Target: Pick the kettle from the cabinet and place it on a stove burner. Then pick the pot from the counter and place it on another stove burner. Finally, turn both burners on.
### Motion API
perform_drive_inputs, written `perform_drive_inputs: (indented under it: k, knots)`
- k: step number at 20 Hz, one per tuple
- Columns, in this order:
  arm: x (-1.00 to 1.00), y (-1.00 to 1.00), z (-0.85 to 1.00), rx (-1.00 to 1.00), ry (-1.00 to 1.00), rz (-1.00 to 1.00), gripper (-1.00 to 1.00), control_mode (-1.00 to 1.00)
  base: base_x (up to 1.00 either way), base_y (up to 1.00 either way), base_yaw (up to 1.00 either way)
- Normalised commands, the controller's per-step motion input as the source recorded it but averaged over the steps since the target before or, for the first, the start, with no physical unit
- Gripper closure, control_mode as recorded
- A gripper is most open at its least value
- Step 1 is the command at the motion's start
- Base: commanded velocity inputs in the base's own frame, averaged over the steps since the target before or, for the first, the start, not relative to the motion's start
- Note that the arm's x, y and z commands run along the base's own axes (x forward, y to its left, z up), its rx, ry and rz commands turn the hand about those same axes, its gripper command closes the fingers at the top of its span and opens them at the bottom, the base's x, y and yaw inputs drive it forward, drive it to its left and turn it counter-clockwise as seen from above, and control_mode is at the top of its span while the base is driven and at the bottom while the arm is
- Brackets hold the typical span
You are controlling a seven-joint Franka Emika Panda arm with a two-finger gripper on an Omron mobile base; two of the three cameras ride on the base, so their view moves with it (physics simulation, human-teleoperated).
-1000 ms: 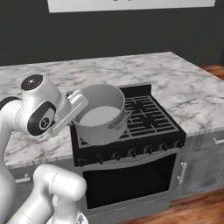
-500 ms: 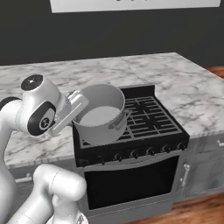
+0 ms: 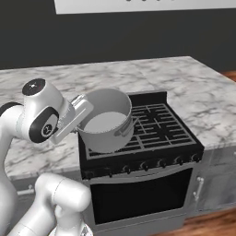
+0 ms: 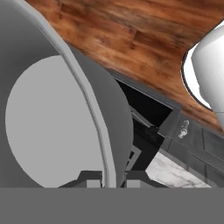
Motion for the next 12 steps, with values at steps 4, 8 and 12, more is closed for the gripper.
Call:
perform_drive_inputs:
  k: [4, 8, 12]
  knots:
    - [0.00, 0.00, 0.00, 0.00, 0.00, 0.00, 1.00, 1.00, 0.37, 0.04, 0.04]
    - [0.00, 0.00, 0.00, 0.00, 0.00, 0.00, 1.00, 1.00, 0.36, 0.03, 0.04]
    - [0.00, 0.00, 0.00, 0.00, 0.00, 0.00, 1.00, 1.00, 0.29, 0.02, 0.03]
